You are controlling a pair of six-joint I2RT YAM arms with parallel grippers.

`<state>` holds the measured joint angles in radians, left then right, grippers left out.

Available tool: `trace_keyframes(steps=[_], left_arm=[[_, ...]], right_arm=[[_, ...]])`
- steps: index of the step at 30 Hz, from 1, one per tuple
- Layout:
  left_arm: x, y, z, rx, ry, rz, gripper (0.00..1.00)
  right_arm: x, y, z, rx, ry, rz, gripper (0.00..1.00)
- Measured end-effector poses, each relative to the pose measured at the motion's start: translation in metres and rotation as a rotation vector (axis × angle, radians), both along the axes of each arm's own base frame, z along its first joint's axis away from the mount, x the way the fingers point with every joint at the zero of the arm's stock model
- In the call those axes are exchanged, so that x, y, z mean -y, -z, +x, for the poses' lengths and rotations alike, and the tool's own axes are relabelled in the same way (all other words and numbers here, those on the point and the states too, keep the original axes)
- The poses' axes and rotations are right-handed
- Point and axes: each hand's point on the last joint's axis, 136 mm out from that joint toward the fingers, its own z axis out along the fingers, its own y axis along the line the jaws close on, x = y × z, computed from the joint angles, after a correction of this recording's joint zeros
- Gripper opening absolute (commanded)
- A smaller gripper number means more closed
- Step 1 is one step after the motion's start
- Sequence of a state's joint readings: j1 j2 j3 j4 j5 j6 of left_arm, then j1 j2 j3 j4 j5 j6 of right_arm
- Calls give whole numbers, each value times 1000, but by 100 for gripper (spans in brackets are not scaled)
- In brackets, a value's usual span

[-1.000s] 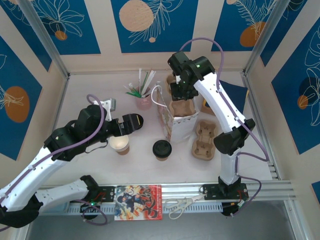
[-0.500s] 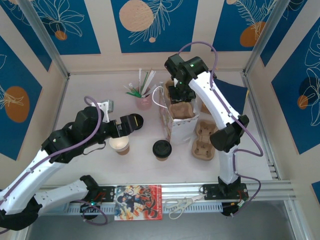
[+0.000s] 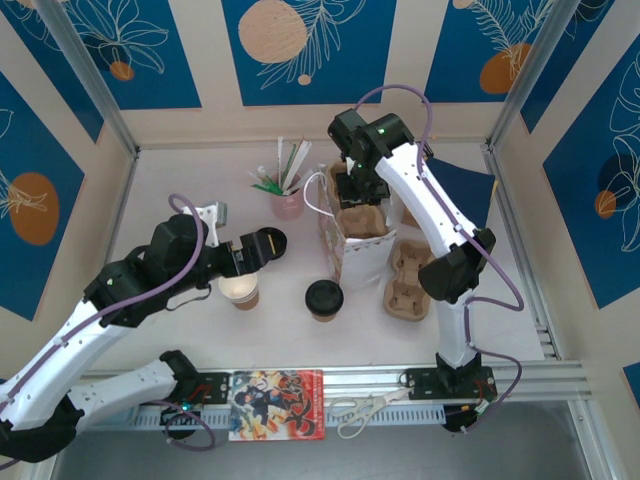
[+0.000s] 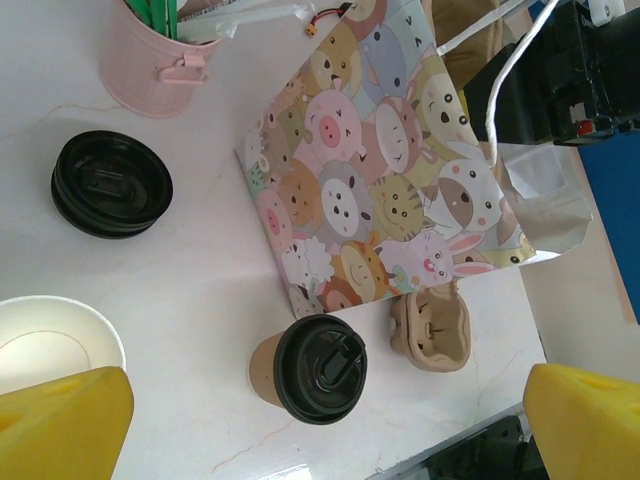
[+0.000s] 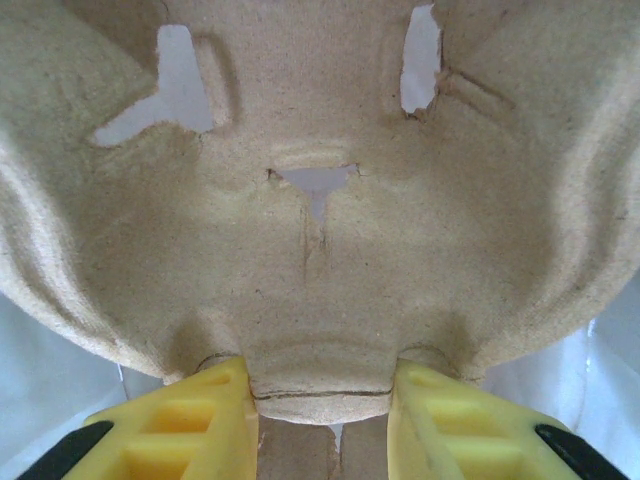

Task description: Pack the takeout coffee

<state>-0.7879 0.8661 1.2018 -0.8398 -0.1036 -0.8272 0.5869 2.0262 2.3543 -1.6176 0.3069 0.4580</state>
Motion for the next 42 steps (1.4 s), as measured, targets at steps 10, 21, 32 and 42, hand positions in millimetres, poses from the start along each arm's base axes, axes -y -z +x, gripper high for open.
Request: trace_keyframes(steps=[10, 21, 32, 42], left_arm=[[-2, 0, -1, 1, -1, -4, 100], [-1, 1, -1, -3, -1, -6, 100], [-1, 4, 1, -15, 0, -5, 100], [3, 6, 3, -26, 8, -9, 100]], right_arm=[[2, 8, -2, -22, -1, -28, 33], [5, 24, -8, -73, -3, -57, 34], [6, 22, -6, -58, -1, -64, 34], [10, 0, -10, 22, -6, -77, 34]])
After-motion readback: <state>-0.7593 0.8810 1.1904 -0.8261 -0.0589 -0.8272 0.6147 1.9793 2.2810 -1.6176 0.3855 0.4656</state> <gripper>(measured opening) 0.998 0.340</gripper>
